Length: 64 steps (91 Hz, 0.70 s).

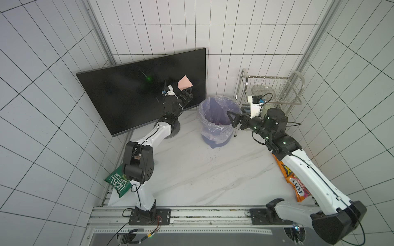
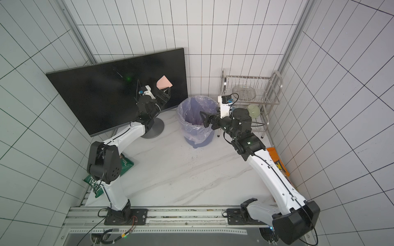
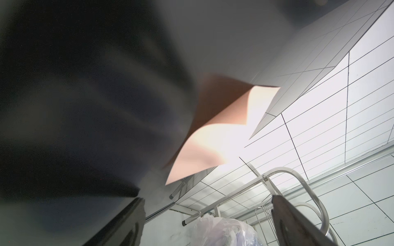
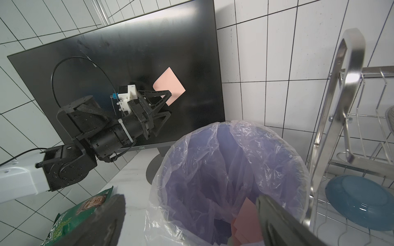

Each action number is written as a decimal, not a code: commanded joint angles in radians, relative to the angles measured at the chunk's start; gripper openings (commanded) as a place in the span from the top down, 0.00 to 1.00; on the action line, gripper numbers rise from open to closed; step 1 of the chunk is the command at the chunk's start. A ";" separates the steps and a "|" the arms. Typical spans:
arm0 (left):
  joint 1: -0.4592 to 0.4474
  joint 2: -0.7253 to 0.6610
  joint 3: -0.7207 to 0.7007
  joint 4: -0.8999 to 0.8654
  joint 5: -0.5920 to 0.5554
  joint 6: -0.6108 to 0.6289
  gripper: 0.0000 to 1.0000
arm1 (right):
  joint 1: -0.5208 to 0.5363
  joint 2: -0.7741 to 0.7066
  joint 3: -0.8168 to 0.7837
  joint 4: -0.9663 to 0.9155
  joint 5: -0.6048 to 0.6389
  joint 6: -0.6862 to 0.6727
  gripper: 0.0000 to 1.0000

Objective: Remove the sticky note from the monitor
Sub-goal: Tear off the sticky note from the monitor.

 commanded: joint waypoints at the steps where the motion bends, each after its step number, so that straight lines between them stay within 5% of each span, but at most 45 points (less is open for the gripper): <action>1: 0.007 0.015 0.041 0.007 -0.012 0.005 0.07 | -0.012 -0.007 -0.014 0.025 -0.011 0.010 0.01; 64: 0.012 -0.006 0.088 -0.030 -0.014 0.006 0.08 | -0.013 -0.006 -0.016 0.034 -0.016 0.014 0.01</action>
